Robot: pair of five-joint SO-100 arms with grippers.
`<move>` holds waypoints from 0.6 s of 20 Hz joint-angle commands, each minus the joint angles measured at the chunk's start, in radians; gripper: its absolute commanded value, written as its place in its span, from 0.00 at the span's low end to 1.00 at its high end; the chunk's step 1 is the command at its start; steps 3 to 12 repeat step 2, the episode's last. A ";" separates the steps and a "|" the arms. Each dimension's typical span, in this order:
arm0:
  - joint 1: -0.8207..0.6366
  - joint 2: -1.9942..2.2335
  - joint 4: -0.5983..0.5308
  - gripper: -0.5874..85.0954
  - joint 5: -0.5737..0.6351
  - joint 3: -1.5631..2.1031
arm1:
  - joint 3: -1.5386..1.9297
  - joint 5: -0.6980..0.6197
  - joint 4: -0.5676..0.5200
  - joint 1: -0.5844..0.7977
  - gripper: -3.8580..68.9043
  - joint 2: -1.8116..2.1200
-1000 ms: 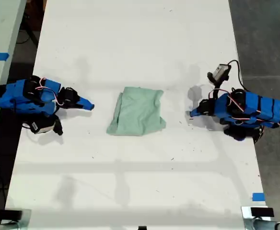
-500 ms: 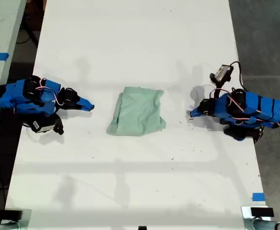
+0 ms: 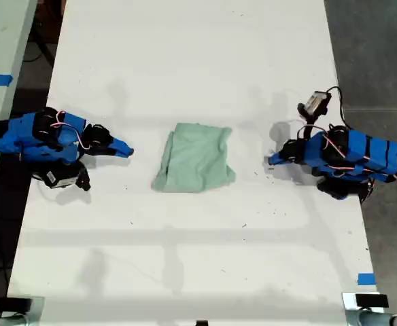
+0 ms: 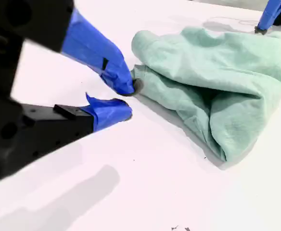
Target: Fold t shirt
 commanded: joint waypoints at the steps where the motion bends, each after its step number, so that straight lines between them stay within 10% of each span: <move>1: 0.012 0.006 0.002 0.01 -0.023 0.009 | 0.046 0.063 -0.020 0.006 0.10 0.008; 12: 0.015 0.006 0.002 0.01 -0.017 0.009 | 0.046 0.064 -0.014 -0.002 0.16 0.008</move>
